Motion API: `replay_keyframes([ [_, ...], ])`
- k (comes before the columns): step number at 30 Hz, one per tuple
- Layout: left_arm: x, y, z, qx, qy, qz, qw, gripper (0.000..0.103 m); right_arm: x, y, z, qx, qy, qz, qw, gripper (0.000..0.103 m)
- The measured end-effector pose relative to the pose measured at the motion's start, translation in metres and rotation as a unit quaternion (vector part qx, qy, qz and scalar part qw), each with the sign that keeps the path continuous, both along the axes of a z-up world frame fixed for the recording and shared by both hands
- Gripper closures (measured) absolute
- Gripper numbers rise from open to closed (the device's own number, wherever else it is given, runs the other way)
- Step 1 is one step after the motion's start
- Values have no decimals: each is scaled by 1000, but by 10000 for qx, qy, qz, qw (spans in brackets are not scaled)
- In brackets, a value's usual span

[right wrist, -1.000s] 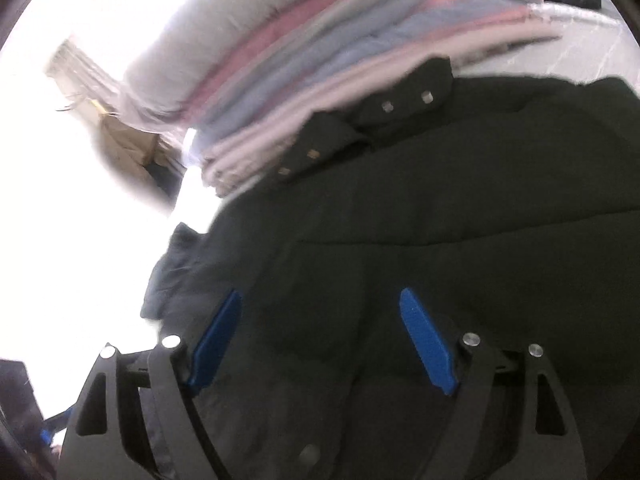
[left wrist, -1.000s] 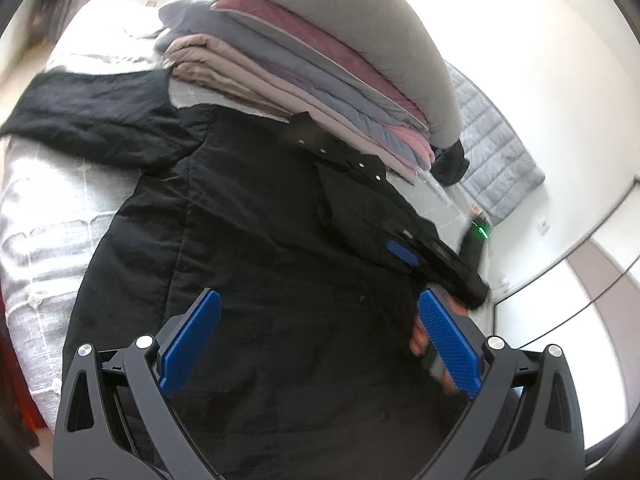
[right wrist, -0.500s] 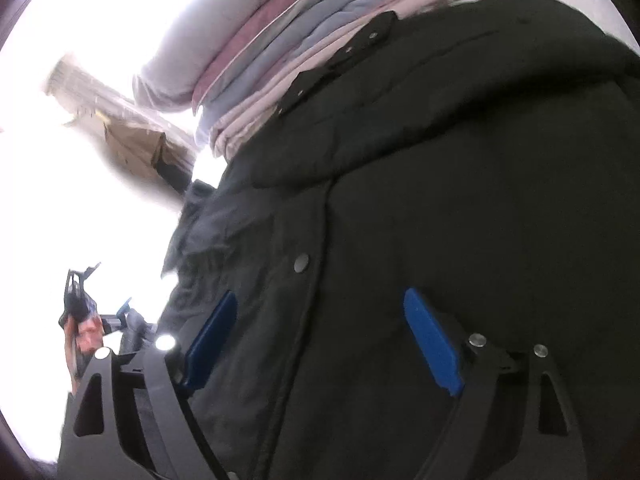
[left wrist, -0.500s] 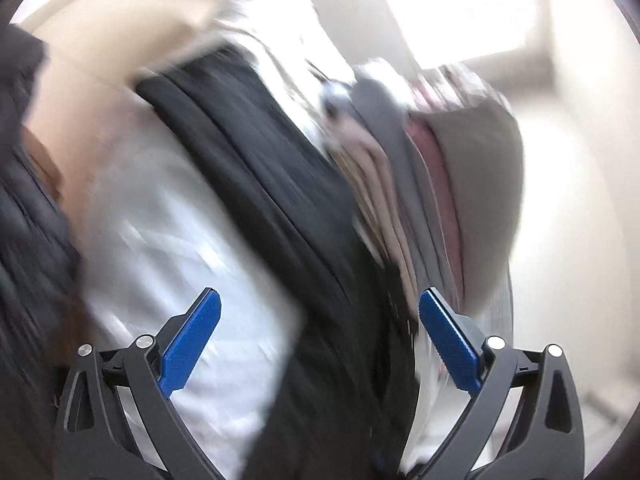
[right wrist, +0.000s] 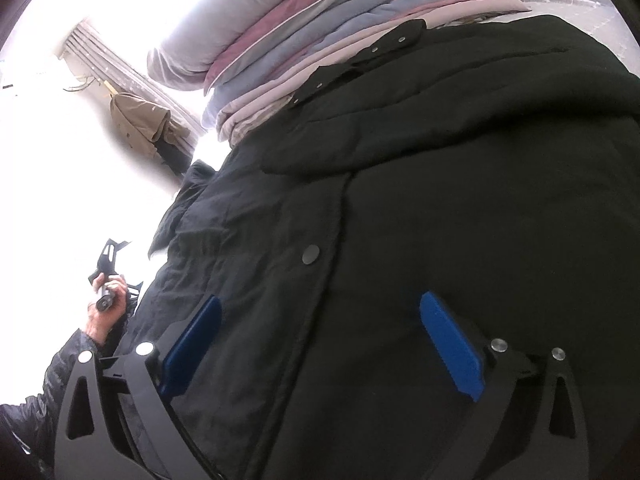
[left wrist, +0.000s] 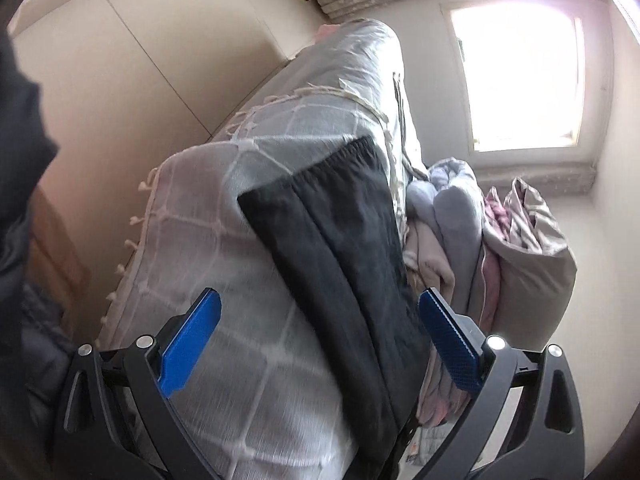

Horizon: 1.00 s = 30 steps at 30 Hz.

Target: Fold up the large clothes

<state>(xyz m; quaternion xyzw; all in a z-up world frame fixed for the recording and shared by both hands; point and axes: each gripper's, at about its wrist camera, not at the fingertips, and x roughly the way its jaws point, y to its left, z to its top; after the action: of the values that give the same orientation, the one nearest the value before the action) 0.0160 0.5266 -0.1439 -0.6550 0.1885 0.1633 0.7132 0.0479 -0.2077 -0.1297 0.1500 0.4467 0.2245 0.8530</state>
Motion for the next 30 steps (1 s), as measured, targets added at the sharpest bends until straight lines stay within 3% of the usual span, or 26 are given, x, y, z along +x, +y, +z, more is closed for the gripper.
replay_keyframes([
  [7, 14, 8, -2, 1, -241, -42, 9997, 10, 0, 0, -1, 21, 0, -1, 10000, 7],
  [8, 16, 7, -1, 29, -258, -75, 9996, 26, 0, 0, -1, 25, 0, 0, 10000, 7],
  [12, 23, 8, -10, -76, -44, -170, 9998, 55, 0, 1, -1, 25, 0, -1, 10000, 7],
  [13, 23, 9, -13, -104, 20, -131, 9999, 68, 0, 1, -1, 24, 0, -1, 10000, 7],
  [17, 19, 9, -11, 48, -41, 24, 10000, 88, 0, 1, -1, 25, -1, -1, 10000, 7],
  [20, 14, 6, -4, 237, -103, 110, 9996, 95, 0, 1, -1, 25, -1, -2, 10000, 7],
  [23, 12, 1, 15, 718, -177, 150, 9972, 98, 0, 1, -1, 22, -2, -4, 10000, 7],
  [27, 13, -12, 55, 1277, -428, 183, 9907, 98, 0, 1, -1, 26, -2, -5, 10000, 7],
  [30, 18, -25, 88, 1481, -746, 55, 9861, 99, -1, 0, -1, 24, 5, -3, 10000, 7],
])
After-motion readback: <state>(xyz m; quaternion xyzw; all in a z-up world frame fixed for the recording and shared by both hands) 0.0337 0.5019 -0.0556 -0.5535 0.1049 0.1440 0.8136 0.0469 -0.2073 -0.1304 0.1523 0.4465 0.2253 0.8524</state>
